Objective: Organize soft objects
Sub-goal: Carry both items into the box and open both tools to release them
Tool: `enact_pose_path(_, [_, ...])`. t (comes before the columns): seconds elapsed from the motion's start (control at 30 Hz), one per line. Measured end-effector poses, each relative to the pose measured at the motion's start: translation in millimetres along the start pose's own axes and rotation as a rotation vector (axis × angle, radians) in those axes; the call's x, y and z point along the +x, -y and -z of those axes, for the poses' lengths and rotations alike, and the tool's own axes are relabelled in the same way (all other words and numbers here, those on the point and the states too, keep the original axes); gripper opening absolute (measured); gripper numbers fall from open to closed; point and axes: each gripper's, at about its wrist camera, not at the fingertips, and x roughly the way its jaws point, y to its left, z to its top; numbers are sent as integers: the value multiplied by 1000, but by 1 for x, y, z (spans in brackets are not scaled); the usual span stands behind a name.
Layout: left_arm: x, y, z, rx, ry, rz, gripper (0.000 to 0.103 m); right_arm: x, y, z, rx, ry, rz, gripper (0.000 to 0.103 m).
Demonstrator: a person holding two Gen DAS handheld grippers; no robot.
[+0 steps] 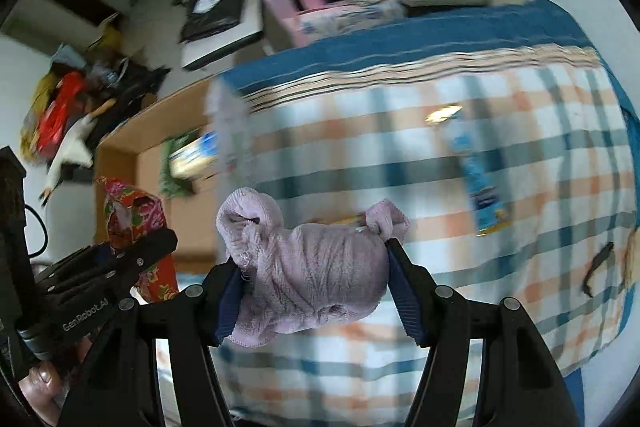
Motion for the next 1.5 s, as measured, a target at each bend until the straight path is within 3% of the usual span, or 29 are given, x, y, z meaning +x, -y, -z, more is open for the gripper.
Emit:
enact_pose_path(0.27, [-20,-78,20,-69,28,-55,47,20,-117,25,-132,-43,-27,67])
enact_pose_path(0.5, [-11,-130,-3,-106,13,-63,47,51,-160,17,-164,-69,17,67])
enact_pose_path(0.8, [49,-187,-60,-147,-101,-69,47,118,-164,-20,-96,-149,83,67])
enact_pose_path(1.17, [106,-216,-99,-163,-201,-46,47,176,-163,-43,-53,-218,156,69])
enact_pose_path(1.33, [127,-218,-111,-164,-261,-56,48,192,-159,-48,-23,-248,148,73])
enact_pose_path(1.5, [130,-216,-118,-165,-267,-36,48,199,-153,-49,-8,-255,163,89])
